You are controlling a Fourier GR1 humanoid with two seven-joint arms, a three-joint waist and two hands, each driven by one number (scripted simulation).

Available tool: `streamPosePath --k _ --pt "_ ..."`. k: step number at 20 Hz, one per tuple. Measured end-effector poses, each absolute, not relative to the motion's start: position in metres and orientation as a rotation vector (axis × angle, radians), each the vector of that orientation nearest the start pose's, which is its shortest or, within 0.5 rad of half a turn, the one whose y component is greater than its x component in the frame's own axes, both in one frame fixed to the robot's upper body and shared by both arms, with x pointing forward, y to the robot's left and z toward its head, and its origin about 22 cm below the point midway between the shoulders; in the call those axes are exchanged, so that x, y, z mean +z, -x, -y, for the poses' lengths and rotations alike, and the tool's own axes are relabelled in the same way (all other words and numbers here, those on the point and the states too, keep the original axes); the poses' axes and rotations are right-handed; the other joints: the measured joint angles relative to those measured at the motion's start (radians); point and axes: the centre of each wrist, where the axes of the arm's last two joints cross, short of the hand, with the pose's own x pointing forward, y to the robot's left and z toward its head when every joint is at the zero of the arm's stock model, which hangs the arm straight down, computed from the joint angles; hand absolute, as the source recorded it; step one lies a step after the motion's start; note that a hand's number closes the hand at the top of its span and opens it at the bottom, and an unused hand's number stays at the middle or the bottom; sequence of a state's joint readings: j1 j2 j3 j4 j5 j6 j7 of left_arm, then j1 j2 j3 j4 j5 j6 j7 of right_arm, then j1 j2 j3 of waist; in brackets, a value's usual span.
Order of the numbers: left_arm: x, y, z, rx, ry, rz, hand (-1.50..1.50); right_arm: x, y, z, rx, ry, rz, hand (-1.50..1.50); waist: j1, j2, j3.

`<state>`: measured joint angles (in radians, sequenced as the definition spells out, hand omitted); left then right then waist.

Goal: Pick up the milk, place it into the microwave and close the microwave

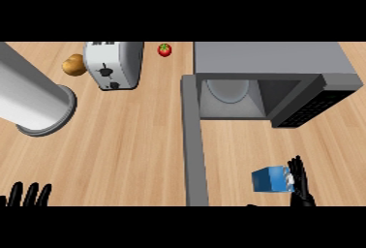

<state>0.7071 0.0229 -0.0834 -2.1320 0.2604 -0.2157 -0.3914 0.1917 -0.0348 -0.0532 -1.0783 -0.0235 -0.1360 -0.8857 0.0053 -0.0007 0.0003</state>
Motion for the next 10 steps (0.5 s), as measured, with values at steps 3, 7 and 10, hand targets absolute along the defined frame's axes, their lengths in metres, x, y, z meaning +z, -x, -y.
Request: streamPosePath --k 3,7,10 --pt "0.035 -0.077 -0.256 0.205 0.142 1.915 -1.5 -0.146 -0.146 0.264 -0.069 0.287 1.783 -1.5 0.0 0.0 0.0" --pt "0.031 -0.078 -0.256 0.196 0.141 1.918 -1.5 -0.149 -0.151 0.262 -0.097 0.269 1.773 -1.5 0.0 0.0 0.0" --pt "0.028 -0.073 -0.254 0.192 0.135 1.92 -1.5 -0.152 -0.155 0.262 -0.111 0.276 1.772 -1.5 0.001 0.0 0.0"
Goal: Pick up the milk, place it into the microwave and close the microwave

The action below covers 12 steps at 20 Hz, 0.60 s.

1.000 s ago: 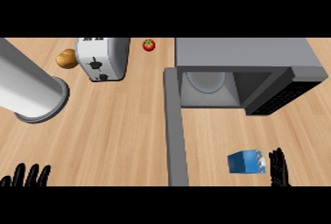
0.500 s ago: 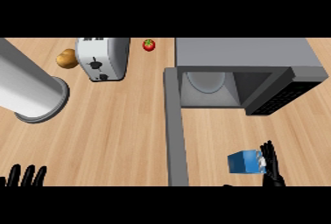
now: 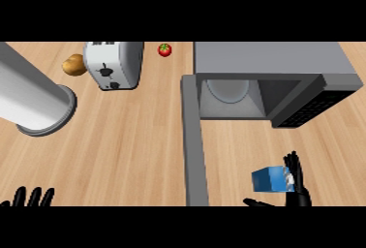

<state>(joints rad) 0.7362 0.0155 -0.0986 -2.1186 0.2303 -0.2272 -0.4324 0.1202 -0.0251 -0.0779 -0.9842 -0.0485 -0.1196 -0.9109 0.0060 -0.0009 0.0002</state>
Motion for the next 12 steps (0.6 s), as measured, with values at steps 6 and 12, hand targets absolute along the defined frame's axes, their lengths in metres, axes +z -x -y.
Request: streamPosePath --k 6,12 --pt "0.026 -0.074 -0.261 0.195 0.145 1.922 -1.5 -0.158 -0.175 0.258 -0.089 0.382 1.774 1.5 0.001 0.001 0.0" --pt "0.029 -0.073 -0.26 0.195 0.157 1.918 -1.5 -0.152 -0.197 0.254 -0.062 0.473 1.783 1.5 0.002 0.0 0.0"
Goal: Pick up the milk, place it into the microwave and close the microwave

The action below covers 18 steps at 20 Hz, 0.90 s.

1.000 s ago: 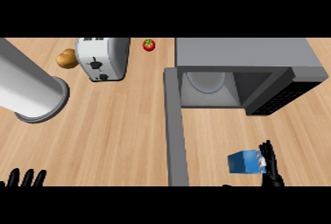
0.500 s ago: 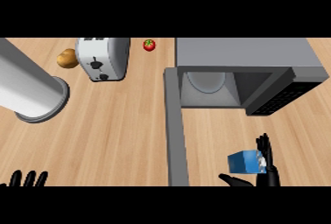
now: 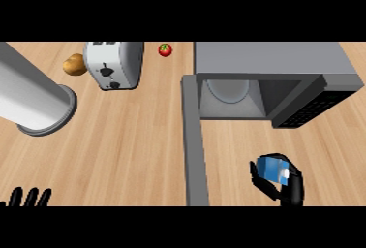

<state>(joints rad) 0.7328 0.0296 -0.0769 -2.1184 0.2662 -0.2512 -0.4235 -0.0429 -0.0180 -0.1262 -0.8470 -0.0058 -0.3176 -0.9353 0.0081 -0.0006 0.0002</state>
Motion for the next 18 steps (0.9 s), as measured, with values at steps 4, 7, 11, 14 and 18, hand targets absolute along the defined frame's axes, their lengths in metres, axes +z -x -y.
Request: streamPosePath --k 4,7,11,14,18 --pt "0.03 -0.074 -0.26 0.198 0.159 1.914 -1.5 -0.148 -0.213 0.261 -0.094 0.491 1.811 1.5 0.0 0.0 0.0" --pt "0.029 -0.072 -0.263 0.2 0.169 1.91 -1.5 -0.142 -0.239 0.258 -0.089 0.459 1.841 1.5 0.007 0.002 0.001" --pt "0.023 -0.074 -0.264 0.193 0.181 1.918 -1.5 -0.134 -0.27 0.261 -0.062 0.391 1.877 1.5 0.018 0.006 0.002" --pt "0.021 -0.07 -0.264 0.19 0.181 1.918 -1.5 -0.133 -0.28 0.256 -0.071 0.343 1.897 1.5 0.017 0.005 0.002" --pt "0.026 -0.066 -0.266 0.196 0.173 1.916 -1.5 -0.129 -0.29 0.25 -0.067 0.306 1.907 1.5 0.011 0.004 0.001"
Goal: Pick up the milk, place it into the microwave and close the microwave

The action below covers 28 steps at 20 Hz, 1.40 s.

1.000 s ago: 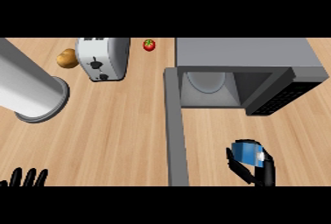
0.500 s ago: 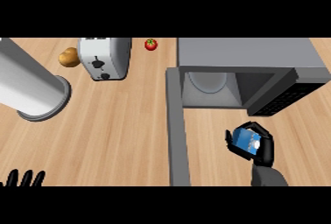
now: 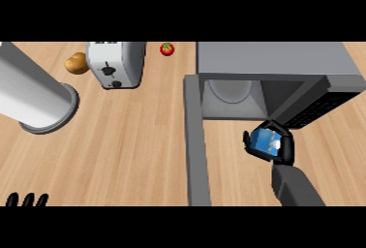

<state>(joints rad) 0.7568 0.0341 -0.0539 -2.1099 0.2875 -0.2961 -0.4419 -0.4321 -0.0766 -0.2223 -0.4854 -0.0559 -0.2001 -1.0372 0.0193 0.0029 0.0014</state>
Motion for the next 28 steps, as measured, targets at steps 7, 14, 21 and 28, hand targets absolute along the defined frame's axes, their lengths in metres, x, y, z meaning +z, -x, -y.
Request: streamPosePath --k 7,14,21,28 --pt "0.024 -0.064 -0.263 0.199 0.175 1.914 -1.5 -0.117 -0.28 0.252 -0.046 0.284 1.966 1.5 -0.018 -0.006 -0.002" --pt "0.024 -0.062 -0.257 0.19 0.21 1.898 -1.5 -0.093 -0.249 0.256 -0.016 0.288 1.969 1.5 -0.024 -0.008 -0.002" --pt "0.026 -0.054 -0.258 0.209 0.195 1.908 -1.5 -0.058 -0.211 0.254 -0.009 0.18 1.967 1.5 -0.024 -0.008 -0.002" --pt "0.028 -0.054 -0.265 0.221 0.18 1.908 -1.5 -0.035 -0.212 0.22 -0.132 -0.005 1.985 1.5 -0.017 -0.005 -0.002"
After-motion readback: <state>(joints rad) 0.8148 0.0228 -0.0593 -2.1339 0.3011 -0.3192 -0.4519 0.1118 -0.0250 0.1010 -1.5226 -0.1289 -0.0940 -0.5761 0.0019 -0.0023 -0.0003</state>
